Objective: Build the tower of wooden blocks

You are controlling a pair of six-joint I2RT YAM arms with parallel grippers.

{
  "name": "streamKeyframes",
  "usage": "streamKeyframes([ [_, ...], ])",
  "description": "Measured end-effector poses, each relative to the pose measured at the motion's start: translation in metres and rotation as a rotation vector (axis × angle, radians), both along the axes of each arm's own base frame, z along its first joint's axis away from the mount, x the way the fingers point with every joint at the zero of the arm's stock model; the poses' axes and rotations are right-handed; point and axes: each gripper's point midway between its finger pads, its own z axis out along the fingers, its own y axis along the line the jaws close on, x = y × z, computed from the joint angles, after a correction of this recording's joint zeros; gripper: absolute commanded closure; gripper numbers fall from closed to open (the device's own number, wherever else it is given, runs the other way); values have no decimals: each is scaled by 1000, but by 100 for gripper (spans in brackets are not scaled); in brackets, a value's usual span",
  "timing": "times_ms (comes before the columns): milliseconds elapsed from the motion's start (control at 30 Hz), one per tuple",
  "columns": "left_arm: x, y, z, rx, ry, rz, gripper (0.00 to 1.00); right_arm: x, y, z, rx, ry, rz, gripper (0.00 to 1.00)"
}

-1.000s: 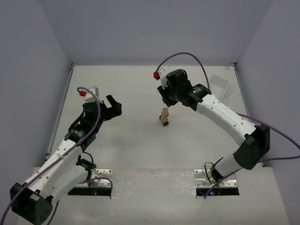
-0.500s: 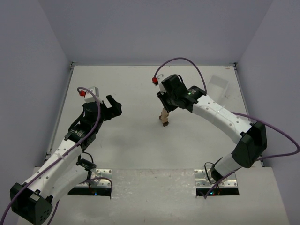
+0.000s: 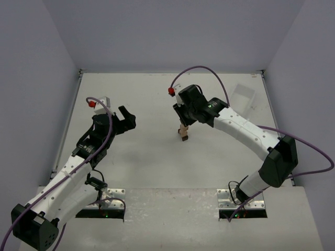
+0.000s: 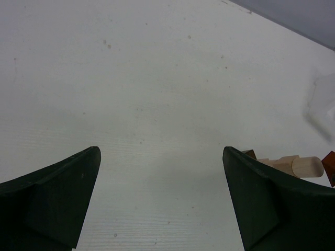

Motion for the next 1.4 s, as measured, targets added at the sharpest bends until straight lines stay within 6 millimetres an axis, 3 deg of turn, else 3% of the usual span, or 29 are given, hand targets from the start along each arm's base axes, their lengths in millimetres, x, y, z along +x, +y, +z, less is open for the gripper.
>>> streamKeyframes([
  [1400, 0, 0, 0, -1, 0, -1, 0, 4, -1, -15, -27, 24, -37, 88],
])
